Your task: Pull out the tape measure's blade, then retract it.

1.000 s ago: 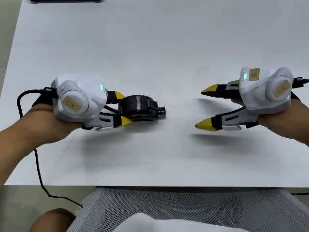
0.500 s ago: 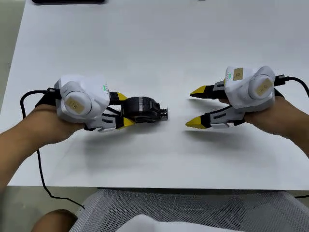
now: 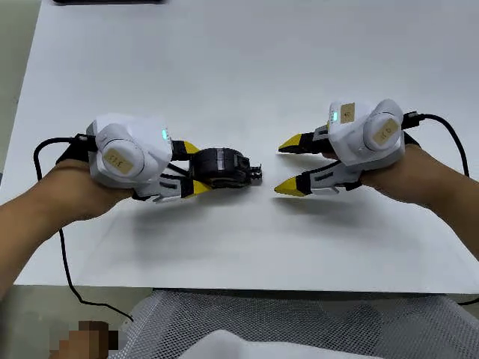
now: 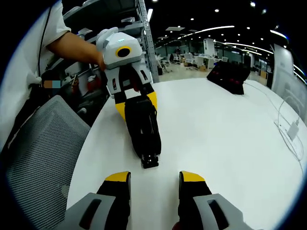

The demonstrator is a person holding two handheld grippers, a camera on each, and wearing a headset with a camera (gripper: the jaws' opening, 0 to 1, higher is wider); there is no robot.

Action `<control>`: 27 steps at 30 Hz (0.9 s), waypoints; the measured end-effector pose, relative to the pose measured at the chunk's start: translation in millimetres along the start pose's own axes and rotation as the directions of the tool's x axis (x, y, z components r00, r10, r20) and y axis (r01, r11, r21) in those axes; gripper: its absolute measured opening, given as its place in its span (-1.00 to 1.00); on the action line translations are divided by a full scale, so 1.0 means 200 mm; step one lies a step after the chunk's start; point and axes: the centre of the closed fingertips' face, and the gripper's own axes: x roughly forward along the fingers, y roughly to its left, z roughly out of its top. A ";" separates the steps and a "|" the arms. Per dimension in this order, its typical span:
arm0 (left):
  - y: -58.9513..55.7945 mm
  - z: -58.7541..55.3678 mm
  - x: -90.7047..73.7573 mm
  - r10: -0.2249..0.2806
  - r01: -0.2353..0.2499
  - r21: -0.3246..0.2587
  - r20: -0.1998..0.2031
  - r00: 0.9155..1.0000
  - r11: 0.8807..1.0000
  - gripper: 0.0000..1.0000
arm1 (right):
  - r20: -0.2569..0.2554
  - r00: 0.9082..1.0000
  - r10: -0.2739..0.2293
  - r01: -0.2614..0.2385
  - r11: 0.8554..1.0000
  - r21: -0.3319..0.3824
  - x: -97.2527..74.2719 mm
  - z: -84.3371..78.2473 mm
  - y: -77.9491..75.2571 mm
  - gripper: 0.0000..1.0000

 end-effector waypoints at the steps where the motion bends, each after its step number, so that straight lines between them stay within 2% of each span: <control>1: 0.00 0.00 0.00 0.000 0.000 0.001 0.000 1.000 1.000 -0.51 | 0.004 1.000 0.001 -0.001 1.000 0.003 0.00 0.01 0.00 -0.26; 9: 0.00 0.00 0.00 0.000 0.000 0.001 0.000 1.000 1.000 -0.51 | 0.003 1.000 0.020 -0.020 1.000 -0.018 0.05 0.02 0.02 -0.36; 13: 0.00 0.00 0.00 0.001 -0.001 0.002 -0.001 1.000 1.000 -0.51 | -0.020 1.000 0.023 -0.024 0.999 -0.041 0.08 0.01 0.02 -0.45; 27: 0.00 0.00 0.00 0.002 -0.002 0.005 -0.004 1.000 1.000 -0.50 | -0.017 0.999 0.045 -0.047 0.996 -0.076 0.13 0.04 0.04 -0.61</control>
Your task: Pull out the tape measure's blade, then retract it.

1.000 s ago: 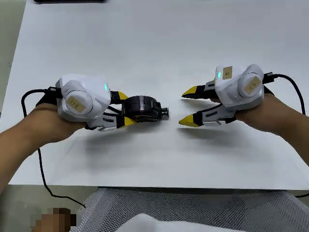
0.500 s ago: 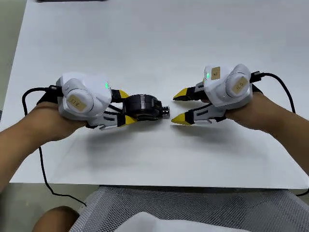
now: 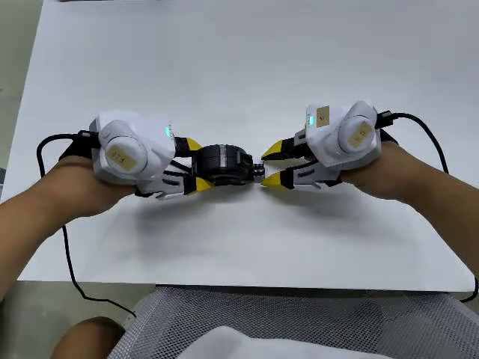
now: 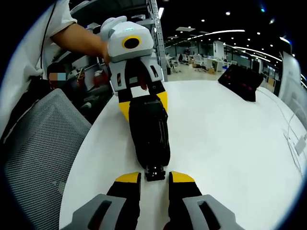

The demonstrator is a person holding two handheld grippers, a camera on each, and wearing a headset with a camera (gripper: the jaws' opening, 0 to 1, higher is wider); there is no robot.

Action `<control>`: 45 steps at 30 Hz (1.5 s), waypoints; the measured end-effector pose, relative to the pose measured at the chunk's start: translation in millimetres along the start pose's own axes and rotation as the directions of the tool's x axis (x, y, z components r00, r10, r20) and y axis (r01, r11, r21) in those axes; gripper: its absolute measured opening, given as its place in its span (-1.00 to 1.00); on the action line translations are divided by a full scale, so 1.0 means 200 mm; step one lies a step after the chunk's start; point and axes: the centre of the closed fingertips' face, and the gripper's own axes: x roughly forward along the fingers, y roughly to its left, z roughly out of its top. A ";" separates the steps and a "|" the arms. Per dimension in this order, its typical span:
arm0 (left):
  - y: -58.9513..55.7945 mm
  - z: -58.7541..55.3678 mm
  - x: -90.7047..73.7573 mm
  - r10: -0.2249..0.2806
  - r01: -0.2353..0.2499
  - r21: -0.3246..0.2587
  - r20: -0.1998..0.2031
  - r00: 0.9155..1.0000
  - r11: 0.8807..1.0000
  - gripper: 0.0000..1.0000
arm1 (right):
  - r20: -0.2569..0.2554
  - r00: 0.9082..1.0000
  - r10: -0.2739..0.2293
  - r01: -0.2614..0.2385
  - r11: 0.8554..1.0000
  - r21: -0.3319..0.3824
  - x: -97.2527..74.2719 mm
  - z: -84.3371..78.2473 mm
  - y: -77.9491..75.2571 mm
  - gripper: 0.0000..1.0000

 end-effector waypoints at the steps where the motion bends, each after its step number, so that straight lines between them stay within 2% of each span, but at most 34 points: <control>1: 0.00 0.00 0.00 0.000 0.000 0.000 0.000 1.000 1.000 -0.51 | -0.003 1.000 0.001 -0.001 1.000 -0.004 0.00 0.00 0.00 -0.62; 12: 0.00 0.00 0.00 0.001 -0.001 0.003 -0.001 1.000 1.000 -0.51 | -0.009 1.000 0.009 -0.009 1.000 -0.023 0.03 0.01 0.00 -0.74; 22: 0.00 0.00 0.00 0.000 0.000 0.009 -0.006 1.000 1.000 -0.51 | -0.026 1.000 0.000 -0.002 0.997 -0.071 0.03 0.01 0.00 -0.78; 45: 0.00 0.00 0.00 -0.005 0.005 0.022 -0.003 1.000 1.000 -0.52 | -0.020 1.000 -0.008 0.007 0.999 -0.052 0.03 -0.01 -0.01 -0.81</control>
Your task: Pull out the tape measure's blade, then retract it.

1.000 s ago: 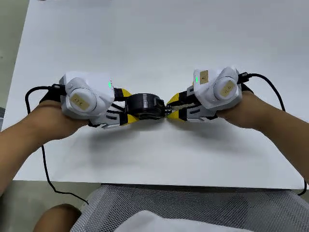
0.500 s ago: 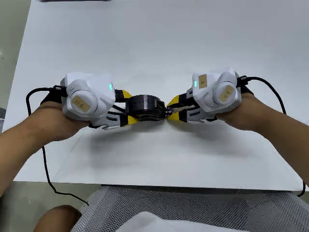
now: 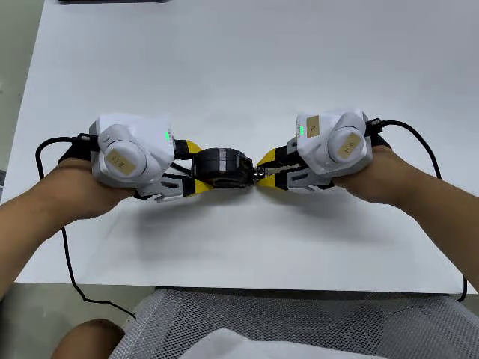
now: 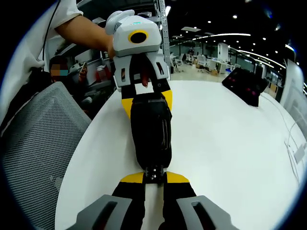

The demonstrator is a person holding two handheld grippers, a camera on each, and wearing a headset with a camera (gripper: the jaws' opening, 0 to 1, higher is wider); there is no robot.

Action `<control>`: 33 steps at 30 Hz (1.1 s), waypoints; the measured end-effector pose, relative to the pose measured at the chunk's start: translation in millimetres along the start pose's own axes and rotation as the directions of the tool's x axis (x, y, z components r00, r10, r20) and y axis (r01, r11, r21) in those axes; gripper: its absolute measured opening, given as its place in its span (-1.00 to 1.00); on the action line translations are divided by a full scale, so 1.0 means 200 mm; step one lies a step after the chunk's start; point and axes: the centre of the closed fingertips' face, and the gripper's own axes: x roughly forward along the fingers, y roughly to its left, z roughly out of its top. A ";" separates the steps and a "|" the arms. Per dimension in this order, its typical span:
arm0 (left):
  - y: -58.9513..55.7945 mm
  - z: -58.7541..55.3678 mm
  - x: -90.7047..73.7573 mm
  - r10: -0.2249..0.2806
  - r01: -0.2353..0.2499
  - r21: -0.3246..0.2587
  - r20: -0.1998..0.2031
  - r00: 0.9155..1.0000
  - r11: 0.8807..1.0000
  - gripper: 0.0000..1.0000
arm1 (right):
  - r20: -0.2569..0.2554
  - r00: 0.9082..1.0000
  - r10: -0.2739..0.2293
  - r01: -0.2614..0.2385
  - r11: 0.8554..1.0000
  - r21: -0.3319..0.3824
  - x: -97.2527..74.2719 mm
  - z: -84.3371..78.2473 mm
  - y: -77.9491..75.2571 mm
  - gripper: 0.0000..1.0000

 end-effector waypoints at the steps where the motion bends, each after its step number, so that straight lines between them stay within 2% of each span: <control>1: 0.00 0.00 0.00 -0.001 0.001 -0.001 -0.001 1.000 1.000 -0.52 | 0.000 1.000 -0.001 0.001 1.000 0.001 0.00 0.00 0.00 -0.81; 20: 0.00 0.00 0.00 -0.003 0.003 0.005 -0.006 1.000 1.000 -0.52 | -0.012 1.000 -0.014 0.015 0.999 0.036 -0.13 -0.09 0.03 -0.80; 33: 0.00 0.00 0.00 -0.006 0.006 0.008 -0.010 1.000 1.000 -0.52 | -0.025 0.999 -0.022 0.023 0.999 0.046 -0.18 -0.14 0.03 -0.80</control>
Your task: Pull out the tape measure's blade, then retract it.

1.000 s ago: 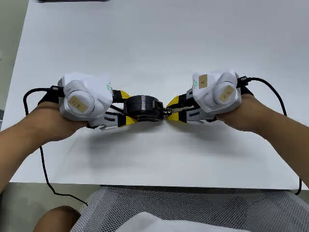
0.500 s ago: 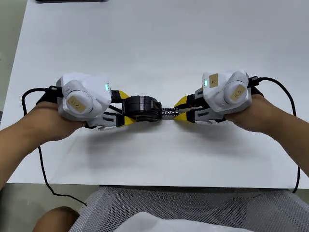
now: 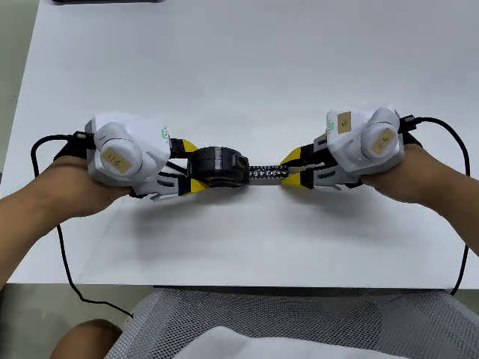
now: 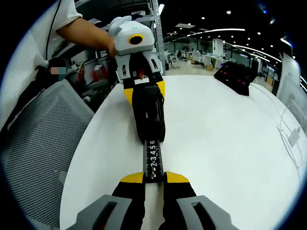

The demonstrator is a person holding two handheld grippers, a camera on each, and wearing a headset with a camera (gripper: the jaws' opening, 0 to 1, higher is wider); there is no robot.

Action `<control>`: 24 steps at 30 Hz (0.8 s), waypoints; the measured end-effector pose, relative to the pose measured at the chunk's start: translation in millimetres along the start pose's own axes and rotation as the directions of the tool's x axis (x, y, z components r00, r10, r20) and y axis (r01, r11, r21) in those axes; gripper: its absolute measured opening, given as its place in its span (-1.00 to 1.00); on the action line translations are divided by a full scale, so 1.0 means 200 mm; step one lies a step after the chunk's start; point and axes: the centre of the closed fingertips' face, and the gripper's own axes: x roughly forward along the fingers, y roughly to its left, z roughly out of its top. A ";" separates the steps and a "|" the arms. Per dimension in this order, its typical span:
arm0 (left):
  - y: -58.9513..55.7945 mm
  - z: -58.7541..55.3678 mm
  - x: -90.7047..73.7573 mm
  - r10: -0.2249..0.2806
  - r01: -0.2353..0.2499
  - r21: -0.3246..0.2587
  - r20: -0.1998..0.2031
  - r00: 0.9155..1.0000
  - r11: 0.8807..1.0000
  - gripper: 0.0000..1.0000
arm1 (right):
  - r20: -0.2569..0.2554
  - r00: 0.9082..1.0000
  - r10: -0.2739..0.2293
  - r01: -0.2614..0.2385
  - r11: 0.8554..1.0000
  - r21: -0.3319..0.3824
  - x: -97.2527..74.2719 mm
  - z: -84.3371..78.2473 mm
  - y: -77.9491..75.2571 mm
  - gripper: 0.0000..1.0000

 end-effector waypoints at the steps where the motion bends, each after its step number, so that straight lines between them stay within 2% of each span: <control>1: 0.00 0.00 0.00 0.001 -0.001 0.001 -0.001 1.000 1.000 -0.52 | -0.001 1.000 0.000 0.000 1.000 0.002 0.00 0.00 0.00 -0.80; 24: 0.00 0.00 0.00 0.003 -0.003 0.005 -0.010 1.000 1.000 -0.51 | -0.021 1.000 -0.022 0.022 1.000 0.019 -0.10 -0.09 -0.01 -0.80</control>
